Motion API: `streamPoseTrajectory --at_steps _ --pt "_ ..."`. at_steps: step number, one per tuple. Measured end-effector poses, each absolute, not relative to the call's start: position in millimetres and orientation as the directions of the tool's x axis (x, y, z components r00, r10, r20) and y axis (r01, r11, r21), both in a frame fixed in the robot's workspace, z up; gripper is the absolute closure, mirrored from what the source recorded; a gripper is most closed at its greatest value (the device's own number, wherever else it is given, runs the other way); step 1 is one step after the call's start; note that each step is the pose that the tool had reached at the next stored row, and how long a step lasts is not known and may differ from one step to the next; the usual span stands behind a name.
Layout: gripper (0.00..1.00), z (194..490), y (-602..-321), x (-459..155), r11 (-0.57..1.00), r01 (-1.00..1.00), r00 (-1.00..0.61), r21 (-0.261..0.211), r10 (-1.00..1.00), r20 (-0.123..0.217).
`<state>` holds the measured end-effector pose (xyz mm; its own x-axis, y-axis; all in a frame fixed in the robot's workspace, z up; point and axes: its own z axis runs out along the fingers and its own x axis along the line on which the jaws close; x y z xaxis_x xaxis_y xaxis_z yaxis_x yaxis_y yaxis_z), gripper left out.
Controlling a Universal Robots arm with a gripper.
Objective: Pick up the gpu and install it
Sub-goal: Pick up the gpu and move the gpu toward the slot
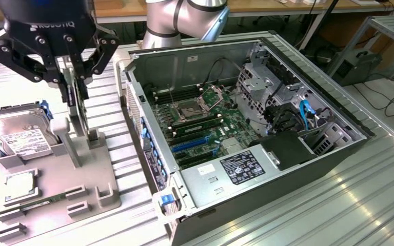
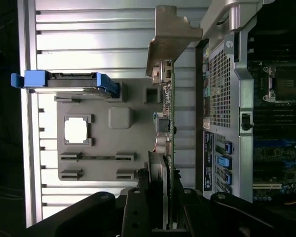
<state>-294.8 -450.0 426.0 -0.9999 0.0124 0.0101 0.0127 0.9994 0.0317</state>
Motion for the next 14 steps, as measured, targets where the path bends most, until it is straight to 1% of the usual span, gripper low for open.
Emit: streamPoseTrajectory --at_steps 4,14 --pt "0.73 441.0 -450.0 -294.9 0.999 0.013 -1.0 0.031 0.012 0.011" --pt "0.73 441.2 -450.0 -294.0 0.999 0.013 -1.0 0.032 0.012 0.011"
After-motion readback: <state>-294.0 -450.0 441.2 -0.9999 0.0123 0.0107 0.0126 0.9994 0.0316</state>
